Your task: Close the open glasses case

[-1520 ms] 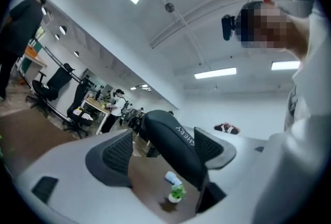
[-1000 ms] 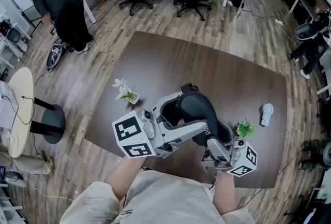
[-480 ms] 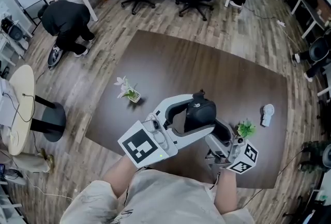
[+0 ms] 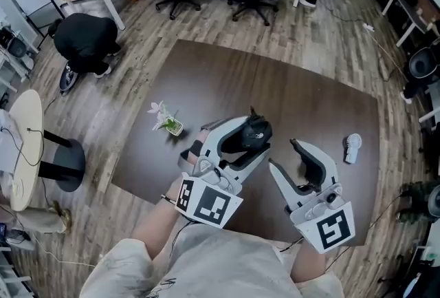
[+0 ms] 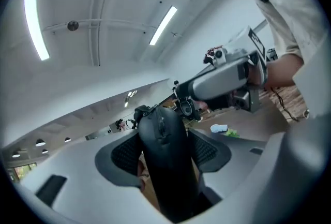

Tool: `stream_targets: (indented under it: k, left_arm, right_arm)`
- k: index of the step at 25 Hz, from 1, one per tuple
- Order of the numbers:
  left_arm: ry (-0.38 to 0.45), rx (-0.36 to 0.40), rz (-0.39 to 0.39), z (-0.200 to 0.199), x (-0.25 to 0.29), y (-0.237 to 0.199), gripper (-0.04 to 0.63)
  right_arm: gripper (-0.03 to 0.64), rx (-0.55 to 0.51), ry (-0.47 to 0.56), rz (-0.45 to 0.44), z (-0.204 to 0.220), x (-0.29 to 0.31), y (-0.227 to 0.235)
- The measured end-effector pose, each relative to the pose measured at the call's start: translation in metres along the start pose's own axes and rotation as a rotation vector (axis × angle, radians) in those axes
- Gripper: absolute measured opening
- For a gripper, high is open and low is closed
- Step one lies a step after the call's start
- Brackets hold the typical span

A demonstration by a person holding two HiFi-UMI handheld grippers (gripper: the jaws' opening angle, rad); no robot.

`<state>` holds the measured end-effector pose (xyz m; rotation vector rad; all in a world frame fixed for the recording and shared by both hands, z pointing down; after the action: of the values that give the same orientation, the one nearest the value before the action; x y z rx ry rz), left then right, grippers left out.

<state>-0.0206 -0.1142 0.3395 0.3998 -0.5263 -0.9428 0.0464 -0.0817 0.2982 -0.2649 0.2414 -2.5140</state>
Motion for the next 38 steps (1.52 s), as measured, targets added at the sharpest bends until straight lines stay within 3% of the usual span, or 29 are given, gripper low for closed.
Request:
stream_targets:
  k: [3,6,10,18,21,23,28,32,38]
  left_arm:
    - [-0.009,0.013,-0.012,0.007,0.002,-0.001,0.279]
    - [0.011,-0.016,0.020,0.008,-0.002,0.000,0.279]
    - [-0.047,0.076,0.018,0.017,-0.002,0.006,0.279]
    - [-0.135,0.190,0.002,0.029,0.001,0.014,0.278]
    - [-0.153,0.215,0.003,0.034,0.002,0.017,0.278]
    - [-0.162,0.237,0.003,0.037,0.001,0.018,0.276]
    - [-0.156,0.228,0.014,0.037,0.000,0.019,0.273]
    - [-0.126,0.182,0.008,0.034,-0.006,0.009,0.270]
    - [-0.166,0.268,-0.012,0.034,-0.003,0.011,0.270]
  right_arm:
    - [0.179,-0.060,-0.016,-0.029,-0.009,0.012,-0.009]
    - [0.144,-0.047,-0.031,-0.042,-0.006,0.022,-0.007]
    - [0.124,-0.092,-0.077,-0.061,-0.008,0.031,-0.018]
    - [0.114,-0.119,-0.147,-0.110,-0.002,0.053,-0.031]
    - [0.087,-0.105,-0.151,-0.117,0.001,0.054,-0.032]
    - [0.023,-0.096,-0.148,-0.124,0.002,0.054,-0.031]
    - [-0.002,-0.035,-0.135,-0.123,0.002,0.047,-0.022]
    - [-0.003,0.016,-0.130,-0.114,0.009,0.038,-0.009]
    - [0.030,-0.027,-0.097,-0.097,-0.001,0.041,-0.020]
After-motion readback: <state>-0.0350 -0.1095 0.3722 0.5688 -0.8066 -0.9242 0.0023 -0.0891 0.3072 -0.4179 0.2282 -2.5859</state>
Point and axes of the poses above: the fingertips, and each gripper's own axes: x forward along the fingers, y to its right, z out of its underside, the point moved 3 cm from there along -x, backward along the fingers, and after that the axes turned 14 degrees about -y, right-handed, at the moved point
